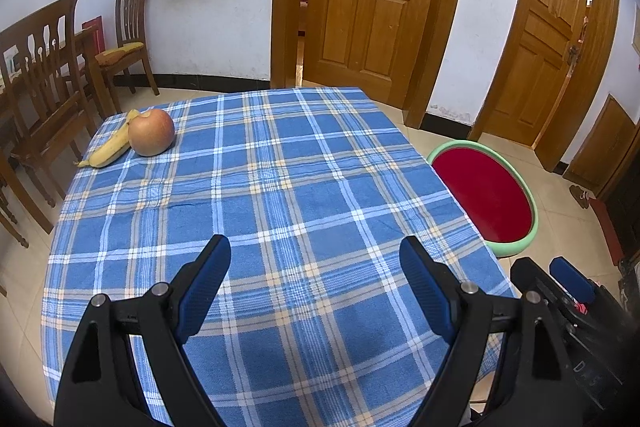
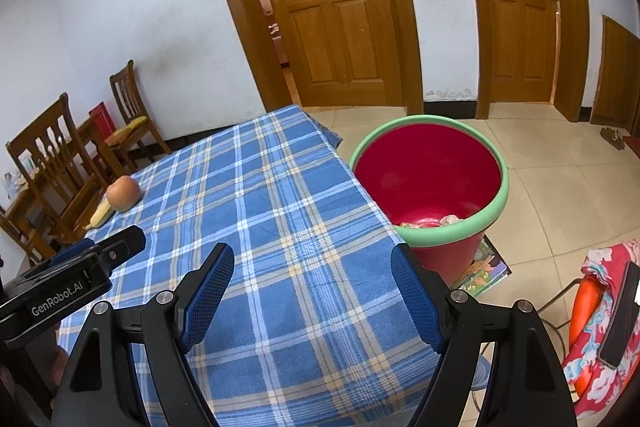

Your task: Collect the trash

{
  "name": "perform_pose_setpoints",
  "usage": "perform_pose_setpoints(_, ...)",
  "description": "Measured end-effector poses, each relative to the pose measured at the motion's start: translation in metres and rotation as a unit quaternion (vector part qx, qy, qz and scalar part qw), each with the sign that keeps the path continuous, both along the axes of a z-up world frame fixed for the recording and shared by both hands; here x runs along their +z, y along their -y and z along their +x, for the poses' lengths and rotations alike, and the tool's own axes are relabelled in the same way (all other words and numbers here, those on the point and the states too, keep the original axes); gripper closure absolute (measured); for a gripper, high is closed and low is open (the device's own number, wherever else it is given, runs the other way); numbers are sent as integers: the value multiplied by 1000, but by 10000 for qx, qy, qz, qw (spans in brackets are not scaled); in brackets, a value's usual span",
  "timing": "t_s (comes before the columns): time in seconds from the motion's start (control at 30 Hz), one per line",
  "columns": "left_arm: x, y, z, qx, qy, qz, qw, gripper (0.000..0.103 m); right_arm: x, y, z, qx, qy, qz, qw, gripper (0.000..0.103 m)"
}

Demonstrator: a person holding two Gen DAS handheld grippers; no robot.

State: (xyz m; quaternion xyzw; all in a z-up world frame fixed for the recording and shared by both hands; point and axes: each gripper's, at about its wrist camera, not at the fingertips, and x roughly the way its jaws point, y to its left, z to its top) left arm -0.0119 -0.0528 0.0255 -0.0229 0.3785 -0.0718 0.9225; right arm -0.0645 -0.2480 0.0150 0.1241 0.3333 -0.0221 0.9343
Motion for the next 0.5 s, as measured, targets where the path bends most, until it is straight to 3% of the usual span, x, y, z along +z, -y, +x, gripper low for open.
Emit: perform_pose_setpoints(0.5,0,-1,0,-5,-9,-11,10000,17,1,0,0,-1,-1,1,10000,22)
